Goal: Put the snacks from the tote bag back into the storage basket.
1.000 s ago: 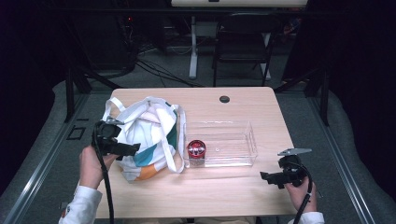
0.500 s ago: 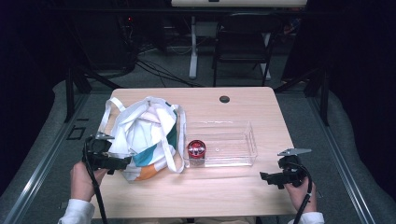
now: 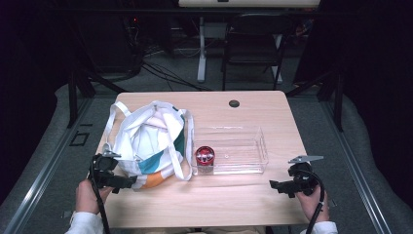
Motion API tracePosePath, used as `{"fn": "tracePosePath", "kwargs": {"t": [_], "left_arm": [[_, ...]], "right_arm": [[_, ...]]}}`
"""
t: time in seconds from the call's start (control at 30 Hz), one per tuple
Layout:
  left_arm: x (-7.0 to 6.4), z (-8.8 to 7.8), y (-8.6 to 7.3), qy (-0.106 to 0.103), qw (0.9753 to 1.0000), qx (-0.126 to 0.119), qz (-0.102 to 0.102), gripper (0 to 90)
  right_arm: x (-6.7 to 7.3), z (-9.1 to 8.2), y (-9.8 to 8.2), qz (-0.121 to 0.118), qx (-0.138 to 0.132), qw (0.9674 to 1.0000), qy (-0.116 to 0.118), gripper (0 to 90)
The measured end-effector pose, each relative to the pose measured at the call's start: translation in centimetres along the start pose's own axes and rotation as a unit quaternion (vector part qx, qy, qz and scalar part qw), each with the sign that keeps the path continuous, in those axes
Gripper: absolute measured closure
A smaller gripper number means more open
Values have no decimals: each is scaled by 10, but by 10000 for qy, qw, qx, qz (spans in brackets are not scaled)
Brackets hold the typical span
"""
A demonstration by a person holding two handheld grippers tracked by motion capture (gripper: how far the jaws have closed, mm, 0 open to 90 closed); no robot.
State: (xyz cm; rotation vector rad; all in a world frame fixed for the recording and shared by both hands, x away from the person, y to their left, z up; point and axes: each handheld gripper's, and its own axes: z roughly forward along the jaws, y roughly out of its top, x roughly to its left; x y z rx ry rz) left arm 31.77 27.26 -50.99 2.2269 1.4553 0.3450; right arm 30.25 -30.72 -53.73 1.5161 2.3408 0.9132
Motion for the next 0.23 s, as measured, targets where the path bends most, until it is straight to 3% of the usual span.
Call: {"fn": "tracePosePath", "kwargs": {"t": [0.03, 0.23], "left_arm": [[1, 1, 0, 55, 10000, 60, -40, 1], [12, 5, -6, -70, 9997, -13, -220, 1]], "right_arm": [[0, 0, 0, -13, 9, 10000, 33, 79], [0, 1, 1, 30, -65, 9999, 91, 80]]}}
